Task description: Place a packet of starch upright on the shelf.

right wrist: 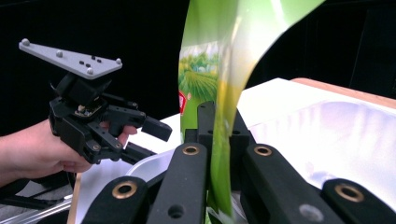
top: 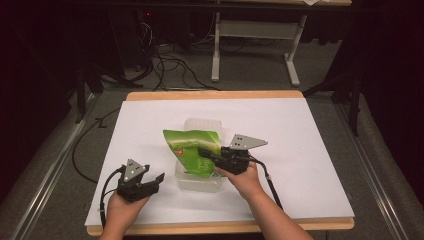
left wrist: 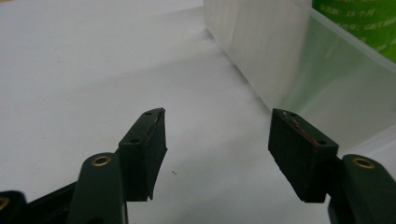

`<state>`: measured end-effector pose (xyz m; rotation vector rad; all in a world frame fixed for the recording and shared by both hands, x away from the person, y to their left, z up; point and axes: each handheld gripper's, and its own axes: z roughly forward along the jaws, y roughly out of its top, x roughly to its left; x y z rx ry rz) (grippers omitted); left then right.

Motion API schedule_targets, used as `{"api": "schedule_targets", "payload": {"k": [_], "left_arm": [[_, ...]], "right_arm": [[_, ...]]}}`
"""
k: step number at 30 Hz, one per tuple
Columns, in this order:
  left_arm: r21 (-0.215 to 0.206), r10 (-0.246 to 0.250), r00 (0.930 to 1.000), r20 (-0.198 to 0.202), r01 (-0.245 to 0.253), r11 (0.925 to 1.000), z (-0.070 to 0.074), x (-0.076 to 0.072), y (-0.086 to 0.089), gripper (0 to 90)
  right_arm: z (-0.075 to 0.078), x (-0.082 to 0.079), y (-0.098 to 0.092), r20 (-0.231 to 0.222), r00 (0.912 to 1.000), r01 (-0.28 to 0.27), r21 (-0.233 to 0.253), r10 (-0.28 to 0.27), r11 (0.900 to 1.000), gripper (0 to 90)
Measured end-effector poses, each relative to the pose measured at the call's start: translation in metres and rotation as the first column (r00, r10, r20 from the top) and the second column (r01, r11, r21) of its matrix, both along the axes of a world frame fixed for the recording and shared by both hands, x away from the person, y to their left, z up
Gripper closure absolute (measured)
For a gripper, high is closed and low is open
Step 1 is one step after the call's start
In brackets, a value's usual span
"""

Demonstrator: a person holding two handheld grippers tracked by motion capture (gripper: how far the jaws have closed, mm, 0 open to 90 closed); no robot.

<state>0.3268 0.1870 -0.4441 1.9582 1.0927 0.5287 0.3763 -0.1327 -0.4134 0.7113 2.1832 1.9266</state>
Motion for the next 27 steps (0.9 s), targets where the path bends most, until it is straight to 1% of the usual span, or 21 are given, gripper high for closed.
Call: {"api": "schedule_targets", "payload": {"k": [5, 6, 8, 14, 18, 26, 27], "left_arm": [[0.003, -0.005, 1.0000, -0.002, 0.005, 1.0000, 0.000, 0.000, 0.000, 37.5], [0.003, -0.006, 1.0000, -0.002, 0.006, 1.0000, 0.000, 0.000, 0.000, 37.5], [0.003, -0.006, 1.0000, -0.003, 0.006, 1.0000, 0.000, 0.000, 0.000, 37.4], [-0.001, -0.006, 1.0000, -0.001, 0.006, 1.0000, 0.000, 0.000, -0.001, 37.5], [0.000, -0.008, 1.0000, -0.002, 0.008, 1.0000, 0.000, 0.000, -0.001, 37.5], [0.001, -0.009, 1.0000, -0.002, 0.009, 1.0000, 0.000, 0.000, -0.001, 37.5], [0.000, -0.009, 1.0000, -0.004, 0.009, 1.0000, 0.000, 0.000, -0.001, 37.4]], "right_arm": [[-0.004, -0.003, -0.001, -0.008, 0.9999, 0.011, -0.013, -0.012, 1.000, 89.6], [-0.007, -0.004, -0.001, -0.012, 0.9998, 0.014, -0.014, -0.014, 1.000, 89.5], [-0.008, -0.004, -0.002, -0.016, 0.9997, 0.019, -0.014, -0.019, 1.000, 89.5], [-0.011, -0.005, -0.004, -0.026, 0.9991, 0.032, -0.033, -0.033, 0.999, 89.5], [-0.015, -0.006, -0.005, -0.044, 0.9981, 0.041, -0.048, -0.043, 0.998, 89.5], [-0.017, -0.008, -0.005, -0.051, 0.9977, 0.041, -0.068, -0.044, 0.997, 89.4], [-0.012, -0.007, -0.004, -0.068, 0.9969, 0.036, -0.069, -0.041, 0.997, 81.2]]}}
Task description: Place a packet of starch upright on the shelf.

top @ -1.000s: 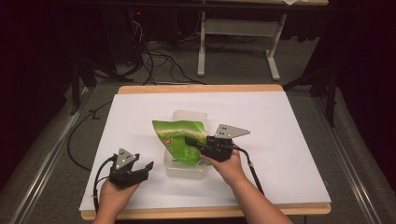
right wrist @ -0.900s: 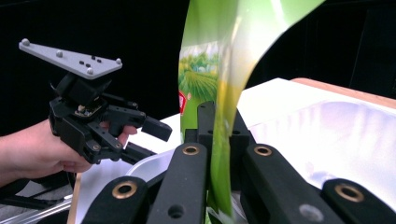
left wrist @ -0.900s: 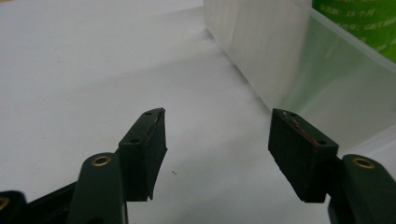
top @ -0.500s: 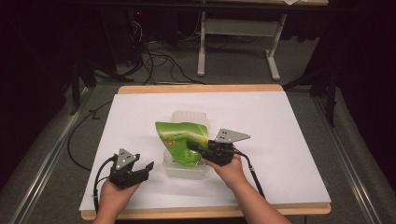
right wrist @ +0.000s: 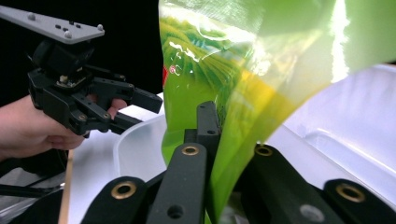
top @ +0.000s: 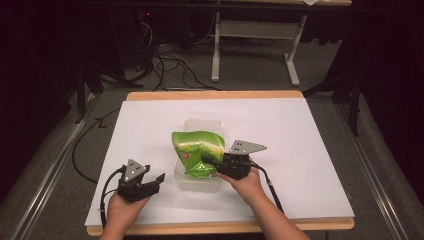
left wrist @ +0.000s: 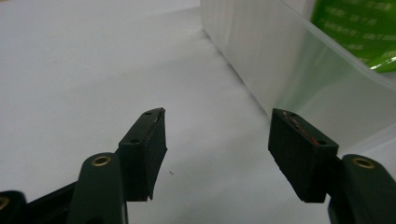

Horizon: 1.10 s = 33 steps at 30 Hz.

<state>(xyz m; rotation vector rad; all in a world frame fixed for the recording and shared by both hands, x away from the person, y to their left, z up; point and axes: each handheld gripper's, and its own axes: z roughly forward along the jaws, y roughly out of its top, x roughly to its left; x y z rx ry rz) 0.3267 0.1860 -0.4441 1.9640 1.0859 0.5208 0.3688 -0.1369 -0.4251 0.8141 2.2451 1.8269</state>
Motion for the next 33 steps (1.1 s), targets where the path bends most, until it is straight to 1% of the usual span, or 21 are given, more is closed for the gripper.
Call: {"api": "schedule_targets", "payload": {"k": [1, 4, 6, 7, 8, 9, 11, 12, 13, 14, 15, 16, 17, 18, 27, 28, 29, 30, 31, 32, 33], "left_arm": [[0.000, 0.000, 1.0000, 0.000, 0.000, 1.0000, 0.000, 0.000, 0.000, 37.5], [0.001, -0.001, 1.0000, 0.000, 0.001, 1.0000, 0.000, 0.000, 0.000, 37.5], [0.002, -0.002, 1.0000, -0.001, 0.002, 1.0000, 0.000, 0.000, 0.000, 37.4], [0.003, -0.002, 1.0000, -0.002, 0.002, 1.0000, 0.000, 0.000, 0.000, 37.5], [0.003, -0.003, 1.0000, -0.002, 0.003, 1.0000, 0.000, 0.001, 0.000, 37.5], [0.005, -0.005, 1.0000, -0.005, 0.005, 1.0000, 0.000, 0.001, 0.000, 37.5], [0.007, -0.007, 1.0000, -0.003, 0.007, 0.9999, -0.001, 0.001, -0.002, 37.5], [0.011, -0.011, 0.9999, -0.005, 0.011, 0.9999, -0.001, 0.001, -0.002, 37.5], [0.012, -0.011, 0.9999, -0.005, 0.012, 0.9999, 0.000, 0.001, -0.003, 37.5], [0.012, -0.011, 0.9999, -0.003, 0.011, 0.9999, -0.001, 0.000, -0.004, 37.5], [0.016, -0.014, 0.9999, -0.005, 0.014, 0.9998, 0.000, 0.000, -0.005, 37.5], [0.016, -0.014, 0.9999, -0.005, 0.014, 0.9998, 0.000, 0.000, -0.005, 37.5], [0.016, -0.016, 0.9999, -0.005, 0.016, 0.9997, -0.001, 0.000, -0.005, 37.5], [0.020, -0.019, 0.9998, -0.007, 0.019, 0.9996, -0.001, 0.000, -0.006, 37.4], [0.019, -0.024, 0.9997, -0.008, 0.024, 0.9995, -0.002, 0.000, -0.007, 37.3], [0.020, -0.023, 0.9997, -0.008, 0.023, 0.9995, -0.002, 0.000, -0.007, 37.3], [0.018, -0.022, 0.9997, -0.007, 0.022, 0.9996, -0.002, 0.000, -0.007, 37.3], [0.017, -0.022, 0.9997, -0.007, 0.022, 0.9996, -0.001, 0.000, -0.007, 37.2], [0.015, -0.023, 0.9997, -0.007, 0.023, 0.9996, -0.001, 0.000, -0.007, 37.2], [0.012, -0.022, 0.9997, -0.004, 0.022, 0.9997, -0.001, 0.000, -0.007, 37.2], [0.010, -0.023, 0.9997, -0.003, 0.023, 0.9997, 0.000, 0.000, -0.006, 37.2]], "right_arm": [[0.000, 0.000, 0.000, 0.000, 1.0000, 0.000, 0.000, 0.000, 1.000, 81.2], [0.011, -0.003, -0.007, 0.008, 0.9994, 0.033, -0.002, -0.033, 0.999, 60.2], [0.012, -0.005, -0.011, 0.012, 0.9992, 0.039, -0.008, -0.039, 0.999, 58.5], [0.013, -0.009, -0.018, 0.015, 0.9988, 0.047, -0.030, -0.046, 0.998, 57.9], [0.013, -0.009, -0.018, 0.015, 0.9988, 0.047, -0.030, -0.046, 0.998, 57.9], [0.012, -0.012, -0.022, 0.020, 0.9985, 0.051, -0.046, -0.050, 0.998, 57.4], [0.010, -0.017, -0.027, 0.029, 0.9980, 0.059, -0.079, -0.057, 0.995, 59.5], [0.007, -0.018, -0.028, 0.027, 0.9984, 0.053, -0.093, -0.050, 0.994, 66.8], [0.007, -0.018, -0.028, 0.027, 0.9984, 0.053, -0.093, -0.050, 0.994, 66.8], [0.007, -0.017, -0.028, 0.019, 0.9989, 0.045, -0.089, -0.044, 0.995, 68.9], [0.005, -0.017, -0.024, 0.014, 0.9990, 0.044, -0.101, -0.042, 0.994, 73.8], [0.005, -0.017, -0.024, 0.014, 0.9990, 0.044, -0.101, -0.042, 0.994, 73.8], [0.004, -0.016, -0.022, 0.016, 0.9990, 0.042, -0.112, -0.041, 0.993, 74.6], [0.000, -0.015, -0.019, 0.005, 0.9990, 0.044, -0.133, -0.044, 0.990, 79.1], [-0.009, -0.013, -0.018, -0.056, 0.9968, 0.048, -0.134, -0.056, 0.990, 84.5], [-0.011, -0.013, -0.018, -0.065, 0.9961, 0.049, -0.140, -0.059, 0.989, 84.8], [-0.015, -0.013, -0.017, -0.075, 0.9947, 0.057, -0.170, -0.071, 0.984, 85.4], [-0.020, -0.013, -0.016, -0.082, 0.9933, 0.062, -0.213, -0.081, 0.975, 85.4], [-0.026, -0.013, -0.018, -0.090, 0.9921, 0.068, -0.206, -0.088, 0.976, 85.3], [-0.026, -0.012, -0.019, -0.098, 0.9916, 0.064, -0.196, -0.085, 0.978, 85.3], [-0.024, -0.012, -0.019, -0.092, 0.9924, 0.062, -0.205, -0.082, 0.977, 85.2]]}}
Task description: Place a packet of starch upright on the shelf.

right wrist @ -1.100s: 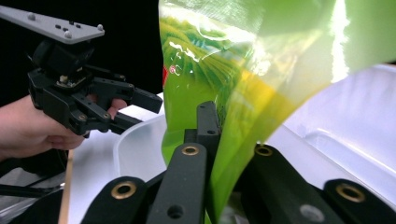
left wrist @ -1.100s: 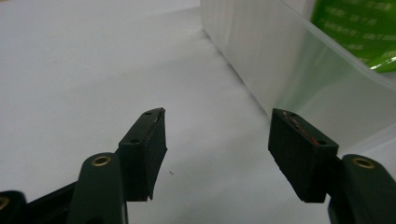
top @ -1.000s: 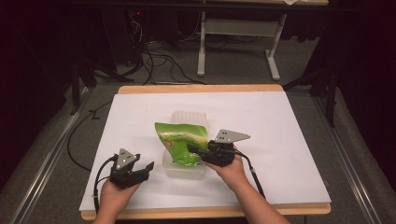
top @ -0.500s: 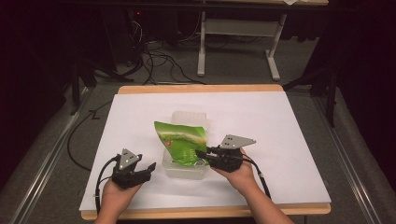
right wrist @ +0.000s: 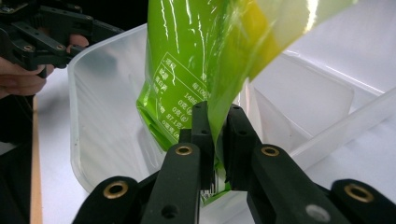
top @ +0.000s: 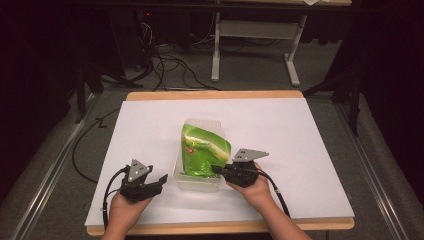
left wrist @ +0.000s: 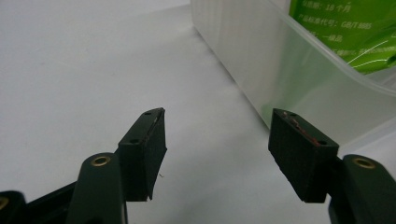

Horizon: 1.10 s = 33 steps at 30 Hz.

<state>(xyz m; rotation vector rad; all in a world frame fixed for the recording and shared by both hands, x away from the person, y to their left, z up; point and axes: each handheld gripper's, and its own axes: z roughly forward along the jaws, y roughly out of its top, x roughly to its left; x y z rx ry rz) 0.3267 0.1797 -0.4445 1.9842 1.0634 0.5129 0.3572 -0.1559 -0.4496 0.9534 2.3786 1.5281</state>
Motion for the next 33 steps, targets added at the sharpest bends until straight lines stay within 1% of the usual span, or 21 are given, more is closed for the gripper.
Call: {"api": "schedule_targets", "payload": {"k": [1, 2, 7, 8, 9, 13, 16, 20, 23, 27, 30, 31, 32, 33], "left_arm": [[0.000, -0.001, 1.0000, -0.001, 0.001, 1.0000, 0.000, 0.000, 0.000, 37.2], [0.002, -0.001, 1.0000, -0.002, 0.001, 1.0000, 0.000, 0.000, 0.001, 37.2], [-0.001, -0.001, 1.0000, -0.002, 0.001, 1.0000, 0.000, 0.001, 0.001, 37.2], [-0.001, -0.002, 1.0000, -0.001, 0.002, 1.0000, 0.000, 0.001, 0.002, 37.2], [0.000, -0.002, 1.0000, -0.002, 0.002, 1.0000, 0.000, 0.001, 0.002, 37.2], [-0.003, 0.002, 1.0000, 0.000, -0.002, 1.0000, 0.000, 0.000, 0.002, 37.2], [-0.001, 0.000, 1.0000, 0.001, 0.000, 1.0000, 0.000, 0.000, 0.002, 37.2], [0.001, -0.001, 1.0000, -0.002, 0.001, 1.0000, 0.000, 0.001, 0.001, 37.2], [0.001, 0.000, 1.0000, -0.002, 0.000, 1.0000, 0.000, 0.001, 0.001, 37.2], [-0.001, -0.001, 1.0000, -0.002, 0.001, 1.0000, 0.000, 0.001, 0.002, 37.1], [-0.002, -0.001, 1.0000, -0.002, 0.001, 1.0000, 0.000, 0.000, 0.002, 37.1], [-0.006, 0.001, 1.0000, 0.000, -0.001, 1.0000, 0.000, 0.000, 0.002, 37.1], [-0.007, 0.002, 1.0000, 0.002, -0.002, 1.0000, 0.000, 0.000, 0.003, 37.1], [-0.009, 0.003, 1.0000, 0.001, -0.003, 1.0000, 0.001, 0.000, 0.003, 37.1]], "right_arm": [[0.003, 0.000, 0.001, 0.011, 0.9999, -0.001, -0.015, 0.001, 1.000, 85.1], [0.005, -0.001, 0.001, 0.020, 0.9998, -0.001, -0.018, 0.002, 1.000, 84.8], [0.007, 0.000, 0.001, 0.027, 0.9996, 0.005, -0.002, -0.005, 1.000, 82.4], [0.007, 0.000, 0.001, 0.028, 0.9996, 0.009, 0.002, -0.009, 1.000, 79.7], [0.007, 0.000, 0.001, 0.028, 0.9996, 0.009, 0.002, -0.009, 1.000, 79.7], [0.008, -0.001, 0.001, 0.034, 0.9994, 0.007, 0.014, -0.007, 1.000, 73.9], [0.009, -0.001, 0.001, 0.034, 0.9994, 0.007, 0.012, -0.007, 1.000, 72.4], [0.010, -0.001, 0.001, 0.040, 0.9992, 0.003, 0.022, -0.004, 1.000, 67.4], [0.012, -0.002, 0.000, 0.047, 0.9989, 0.001, 0.035, -0.003, 0.999, 62.1], [0.017, -0.002, -0.004, 0.056, 0.9981, 0.022, 0.052, -0.025, 0.998, 50.3], [0.022, -0.003, -0.012, 0.068, 0.9961, 0.052, 0.066, -0.056, 0.997, 43.4], [0.025, -0.005, -0.019, 0.075, 0.9948, 0.065, 0.064, -0.069, 0.996, 40.3], [0.025, -0.005, -0.019, 0.075, 0.9948, 0.065, 0.064, -0.069, 0.996, 40.3], [0.026, -0.006, -0.023, 0.079, 0.9939, 0.072, 0.058, -0.077, 0.996, 37.5]]}}
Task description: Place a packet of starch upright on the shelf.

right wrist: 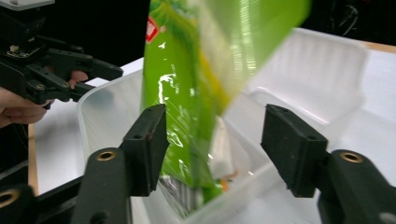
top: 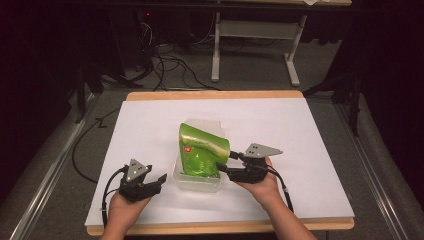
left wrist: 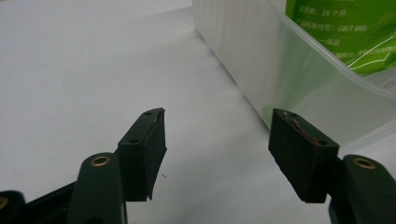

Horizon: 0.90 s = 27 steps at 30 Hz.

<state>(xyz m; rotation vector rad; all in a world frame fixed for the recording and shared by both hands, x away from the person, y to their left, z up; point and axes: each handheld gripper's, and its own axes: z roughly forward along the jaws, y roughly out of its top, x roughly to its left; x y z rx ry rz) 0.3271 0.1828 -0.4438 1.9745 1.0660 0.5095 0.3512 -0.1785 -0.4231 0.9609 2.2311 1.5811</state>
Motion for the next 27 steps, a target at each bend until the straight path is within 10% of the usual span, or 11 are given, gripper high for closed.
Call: {"api": "schedule_targets", "payload": {"k": [16, 27], "left_arm": [[-0.005, 0.002, 1.0000, -0.001, -0.002, 1.0000, 0.001, 0.000, 0.003, 37.1], [-0.001, 0.003, 1.0000, 0.004, -0.003, 1.0000, 0.001, 0.000, 0.003, 37.1]], "right_arm": [[0.004, -0.009, -0.070, 0.033, 0.9802, 0.197, -0.071, -0.195, 0.978, 32.4], [-0.010, -0.030, -0.141, 0.027, 0.9237, 0.381, -0.174, -0.382, 0.908, 33.2]]}}
